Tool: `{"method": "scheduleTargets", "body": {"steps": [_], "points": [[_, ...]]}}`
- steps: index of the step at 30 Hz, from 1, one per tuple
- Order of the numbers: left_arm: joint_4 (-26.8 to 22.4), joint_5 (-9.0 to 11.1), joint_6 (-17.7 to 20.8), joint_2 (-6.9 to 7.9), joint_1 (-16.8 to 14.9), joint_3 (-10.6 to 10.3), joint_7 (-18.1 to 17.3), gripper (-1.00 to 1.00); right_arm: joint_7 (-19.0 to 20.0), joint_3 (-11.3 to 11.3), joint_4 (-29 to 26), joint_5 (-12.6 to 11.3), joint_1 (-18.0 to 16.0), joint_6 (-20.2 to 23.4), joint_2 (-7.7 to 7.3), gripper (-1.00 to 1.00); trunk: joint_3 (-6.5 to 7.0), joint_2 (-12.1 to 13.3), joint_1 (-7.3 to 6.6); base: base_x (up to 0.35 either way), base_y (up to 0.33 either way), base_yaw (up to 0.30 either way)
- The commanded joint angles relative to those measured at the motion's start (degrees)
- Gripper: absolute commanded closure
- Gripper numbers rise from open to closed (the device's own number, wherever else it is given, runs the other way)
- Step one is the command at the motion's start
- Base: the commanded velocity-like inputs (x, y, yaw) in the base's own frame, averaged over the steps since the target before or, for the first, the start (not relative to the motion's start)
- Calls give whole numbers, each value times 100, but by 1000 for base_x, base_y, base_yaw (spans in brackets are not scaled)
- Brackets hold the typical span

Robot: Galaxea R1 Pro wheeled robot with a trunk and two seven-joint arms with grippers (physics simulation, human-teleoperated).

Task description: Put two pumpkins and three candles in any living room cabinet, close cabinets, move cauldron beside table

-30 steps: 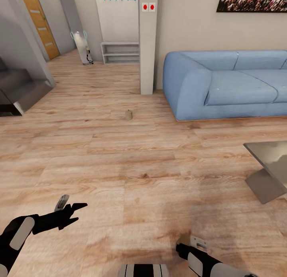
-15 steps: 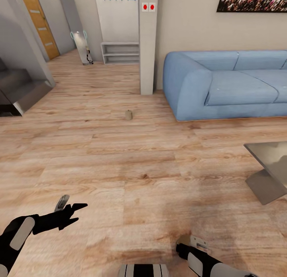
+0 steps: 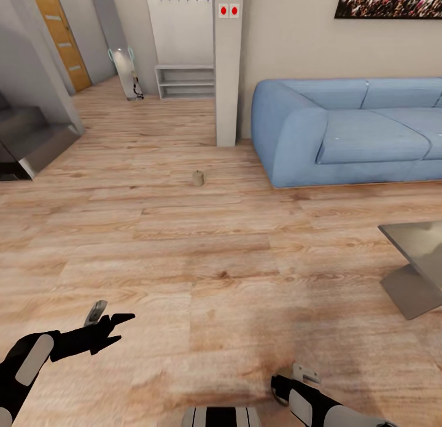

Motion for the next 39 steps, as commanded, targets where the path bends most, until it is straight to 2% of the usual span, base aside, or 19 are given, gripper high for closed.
{"method": "scheduleTargets", "body": {"steps": [1,26,33,37,39], "points": [[1,-24,29,-3,-2,14,-31,-100,-26,50,-6,-50,-1,0,0,-100,-4,-1,0,124,0,0],[1,-22,29,3,-3,14,-39,-100,-26,52,-6,-50,-1,0,-4,-100,-4,-1,0,30,0,0],[1,-15,29,3,-1,21,-39,-100,-27,52,-6,-50,-1,0,-1,-100,-26,-3,3,0,0,0],[1,-15,29,3,-2,22,-39,-100,-23,53,-6,-49,-1,0,0,-100,-115,-8,13,0,0,0],[1,-15,29,3,-1,22,-39,-100,-26,53,-6,-50,-1,0,-4,-100,-115,-8,13,0,0,0]]}}
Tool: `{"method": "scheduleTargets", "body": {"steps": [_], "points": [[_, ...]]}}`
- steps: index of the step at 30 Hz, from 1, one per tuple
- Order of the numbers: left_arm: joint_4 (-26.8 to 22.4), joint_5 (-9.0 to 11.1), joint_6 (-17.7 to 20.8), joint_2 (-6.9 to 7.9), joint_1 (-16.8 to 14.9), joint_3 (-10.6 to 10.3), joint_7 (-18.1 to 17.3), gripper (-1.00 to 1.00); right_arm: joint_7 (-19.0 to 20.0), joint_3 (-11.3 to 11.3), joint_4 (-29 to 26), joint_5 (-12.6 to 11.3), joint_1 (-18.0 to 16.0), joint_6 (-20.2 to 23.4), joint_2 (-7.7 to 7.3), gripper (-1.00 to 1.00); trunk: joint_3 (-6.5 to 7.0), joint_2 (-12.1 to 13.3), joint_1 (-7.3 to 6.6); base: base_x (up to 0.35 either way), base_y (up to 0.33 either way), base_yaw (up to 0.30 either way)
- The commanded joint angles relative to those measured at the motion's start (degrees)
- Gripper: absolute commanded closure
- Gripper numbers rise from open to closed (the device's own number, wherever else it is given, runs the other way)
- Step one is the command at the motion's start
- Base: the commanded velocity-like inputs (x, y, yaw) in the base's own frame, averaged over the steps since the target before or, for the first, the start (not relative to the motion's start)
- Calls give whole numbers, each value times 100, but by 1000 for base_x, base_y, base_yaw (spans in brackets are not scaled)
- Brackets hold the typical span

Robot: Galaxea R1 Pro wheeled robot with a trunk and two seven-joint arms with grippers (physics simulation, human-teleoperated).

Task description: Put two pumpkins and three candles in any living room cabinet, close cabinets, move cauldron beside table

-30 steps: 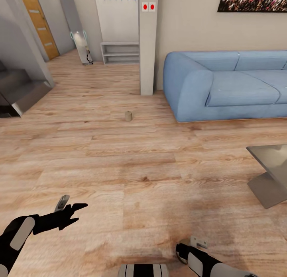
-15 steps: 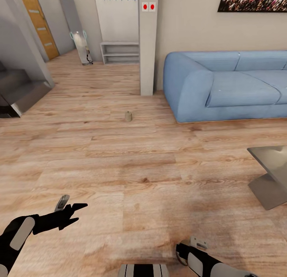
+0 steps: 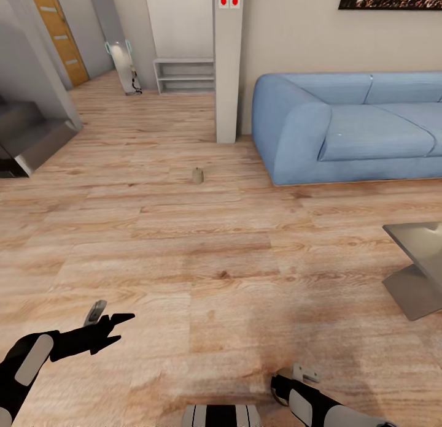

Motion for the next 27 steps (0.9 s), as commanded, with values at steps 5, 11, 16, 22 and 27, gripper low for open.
{"method": "scheduleTargets", "body": {"steps": [5,11,16,22,27], "points": [[1,-24,29,-2,1,14,-31,-100,-27,50,-6,-50,-1,-1,3,-100,-4,-1,-1,0,0,0],[1,-24,29,-2,1,14,-31,-100,-28,49,-6,-50,-1,-1,4,-100,-4,-1,-1,0,0,0],[1,-24,29,-2,1,14,-31,-100,-28,50,-6,-50,-1,-1,4,-100,-4,-1,-1,0,0,0],[1,-24,29,-2,1,14,-31,-100,-29,44,-6,-50,-1,-1,-2,100,-4,-1,-1,0,0,0],[1,-24,29,-2,1,14,-31,-100,-29,43,-6,-50,-1,-1,-4,100,-4,-1,-1,0,0,0]]}}
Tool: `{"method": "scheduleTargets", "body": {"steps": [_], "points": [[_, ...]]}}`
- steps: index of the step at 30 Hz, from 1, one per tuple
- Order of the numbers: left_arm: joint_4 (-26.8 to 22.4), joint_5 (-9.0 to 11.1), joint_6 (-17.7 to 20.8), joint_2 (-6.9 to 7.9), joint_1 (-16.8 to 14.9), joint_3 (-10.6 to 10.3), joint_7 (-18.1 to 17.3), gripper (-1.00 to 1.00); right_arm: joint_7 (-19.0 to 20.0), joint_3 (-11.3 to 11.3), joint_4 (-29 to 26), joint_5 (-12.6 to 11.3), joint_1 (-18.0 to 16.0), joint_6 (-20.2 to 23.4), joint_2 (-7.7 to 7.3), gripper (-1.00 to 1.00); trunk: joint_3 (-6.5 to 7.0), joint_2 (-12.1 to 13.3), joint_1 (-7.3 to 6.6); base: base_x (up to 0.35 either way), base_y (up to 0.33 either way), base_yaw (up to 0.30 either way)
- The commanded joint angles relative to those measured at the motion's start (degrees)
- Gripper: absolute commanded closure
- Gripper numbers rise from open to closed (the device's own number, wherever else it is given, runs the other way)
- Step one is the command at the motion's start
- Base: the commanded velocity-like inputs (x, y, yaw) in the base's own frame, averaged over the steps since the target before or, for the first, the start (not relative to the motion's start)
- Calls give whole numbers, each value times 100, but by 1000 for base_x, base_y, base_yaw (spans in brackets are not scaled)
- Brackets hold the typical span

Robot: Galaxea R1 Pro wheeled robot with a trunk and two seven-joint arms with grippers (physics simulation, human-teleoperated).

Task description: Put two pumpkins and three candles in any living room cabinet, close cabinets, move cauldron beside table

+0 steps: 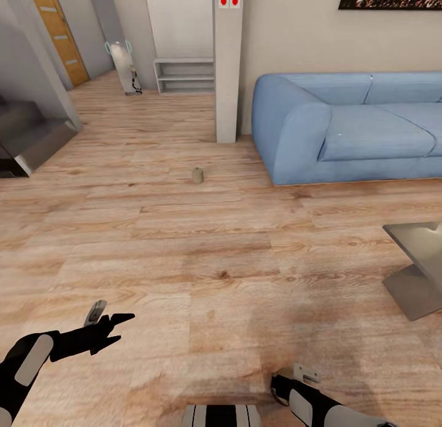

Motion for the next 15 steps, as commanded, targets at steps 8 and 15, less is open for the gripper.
{"method": "scheduleTargets", "body": {"steps": [8,15], "points": [[1,-24,29,-2,-3,14,-30,-100,-29,48,-4,-54,-1,-3,2,100,-4,-1,-1,0,0,0],[1,-26,29,-2,-3,14,-30,-100,-29,49,-4,-54,-1,-3,7,100,129,7,-16,0,0,0]]}}
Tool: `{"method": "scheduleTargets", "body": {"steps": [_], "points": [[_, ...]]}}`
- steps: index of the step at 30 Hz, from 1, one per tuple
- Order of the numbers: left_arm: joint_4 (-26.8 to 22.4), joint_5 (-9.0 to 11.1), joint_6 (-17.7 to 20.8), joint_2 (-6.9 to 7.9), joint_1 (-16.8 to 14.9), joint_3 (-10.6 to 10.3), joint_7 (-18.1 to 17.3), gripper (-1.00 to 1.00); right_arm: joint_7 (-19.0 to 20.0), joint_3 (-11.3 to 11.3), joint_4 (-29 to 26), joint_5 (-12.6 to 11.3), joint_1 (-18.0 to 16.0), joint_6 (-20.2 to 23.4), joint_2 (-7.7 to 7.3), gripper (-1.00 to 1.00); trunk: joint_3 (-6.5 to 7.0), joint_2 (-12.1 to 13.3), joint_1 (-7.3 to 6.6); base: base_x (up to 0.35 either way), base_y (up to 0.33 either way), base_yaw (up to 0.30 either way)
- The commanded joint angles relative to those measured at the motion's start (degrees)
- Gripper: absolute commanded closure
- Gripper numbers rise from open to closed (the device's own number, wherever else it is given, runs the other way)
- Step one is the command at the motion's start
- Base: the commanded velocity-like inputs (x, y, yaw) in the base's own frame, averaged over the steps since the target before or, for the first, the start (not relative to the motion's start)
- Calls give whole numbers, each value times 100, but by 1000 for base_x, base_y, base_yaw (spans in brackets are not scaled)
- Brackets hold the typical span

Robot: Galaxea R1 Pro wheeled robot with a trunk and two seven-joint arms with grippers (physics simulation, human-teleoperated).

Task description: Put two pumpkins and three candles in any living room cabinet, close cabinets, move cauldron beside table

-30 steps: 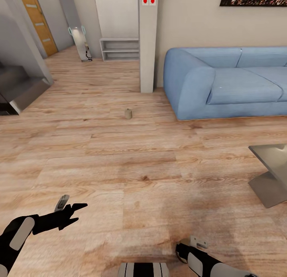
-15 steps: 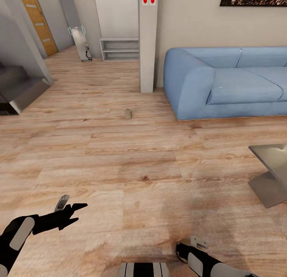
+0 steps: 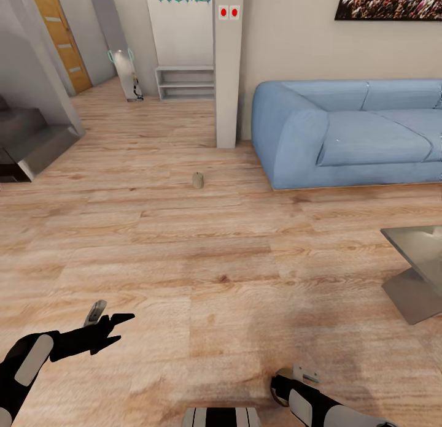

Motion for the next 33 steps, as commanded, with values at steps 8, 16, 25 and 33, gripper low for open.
{"method": "scheduleTargets", "body": {"steps": [8,16,25,33], "points": [[1,-27,28,-2,-3,13,-31,-100,-26,42,-4,-57,-1,-1,1,100,174,10,-21,0,0,0],[1,-13,28,-3,-3,11,-31,-100,-20,41,-4,-57,-1,-39,-7,100,351,20,-42,0,0,0],[1,-8,29,-10,-3,4,-22,-100,76,41,-4,-64,-1,-47,-10,100,550,32,-65,0,0,0],[1,-16,31,-6,-3,-1,-22,-100,78,3,-5,-92,-1,-150,-13,100,728,43,-86,0,0,0]]}}
